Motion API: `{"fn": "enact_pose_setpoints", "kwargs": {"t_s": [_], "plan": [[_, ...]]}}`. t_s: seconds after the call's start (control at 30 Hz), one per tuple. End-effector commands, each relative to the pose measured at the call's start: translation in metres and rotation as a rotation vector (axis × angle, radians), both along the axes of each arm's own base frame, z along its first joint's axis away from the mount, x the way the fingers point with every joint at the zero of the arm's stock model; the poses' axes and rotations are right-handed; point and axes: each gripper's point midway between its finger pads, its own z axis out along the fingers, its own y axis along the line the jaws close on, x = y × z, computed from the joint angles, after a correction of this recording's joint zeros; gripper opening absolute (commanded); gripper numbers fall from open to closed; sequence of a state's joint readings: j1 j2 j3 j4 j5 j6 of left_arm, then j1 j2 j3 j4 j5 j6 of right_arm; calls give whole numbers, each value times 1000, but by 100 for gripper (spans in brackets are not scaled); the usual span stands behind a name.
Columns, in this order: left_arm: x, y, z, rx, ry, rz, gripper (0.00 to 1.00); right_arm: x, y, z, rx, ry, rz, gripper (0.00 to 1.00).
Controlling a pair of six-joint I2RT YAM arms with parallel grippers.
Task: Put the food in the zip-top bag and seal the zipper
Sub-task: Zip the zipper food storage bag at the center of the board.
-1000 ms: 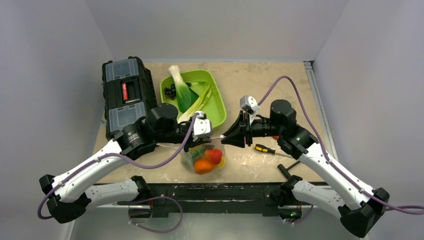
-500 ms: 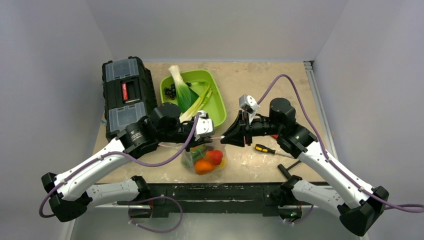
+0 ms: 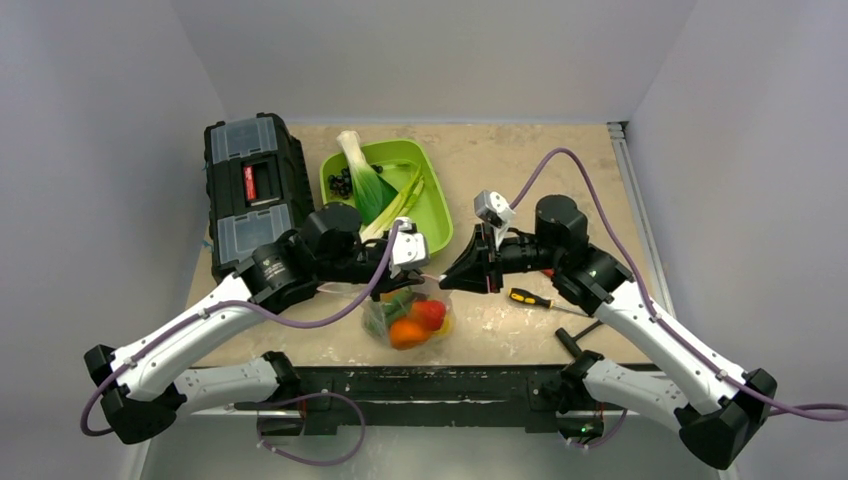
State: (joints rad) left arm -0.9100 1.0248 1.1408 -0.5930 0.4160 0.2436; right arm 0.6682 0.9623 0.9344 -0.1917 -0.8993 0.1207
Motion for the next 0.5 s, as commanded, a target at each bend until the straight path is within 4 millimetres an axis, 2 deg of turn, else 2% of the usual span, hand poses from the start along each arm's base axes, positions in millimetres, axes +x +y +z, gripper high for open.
{"fn": "enact_pose_setpoints", "kwargs": {"t_s": [0.0, 0.3, 0.47], "plan": [[0, -7, 13, -34, 17, -14, 0, -4, 7, 23, 33, -44, 34, 0], [-4, -11, 8, -21, 56, -48, 0, -1, 34, 17, 2, -68, 16, 1], [-3, -11, 9, -27, 55, -41, 0, 8, 39, 21, -2, -86, -6, 3]]}}
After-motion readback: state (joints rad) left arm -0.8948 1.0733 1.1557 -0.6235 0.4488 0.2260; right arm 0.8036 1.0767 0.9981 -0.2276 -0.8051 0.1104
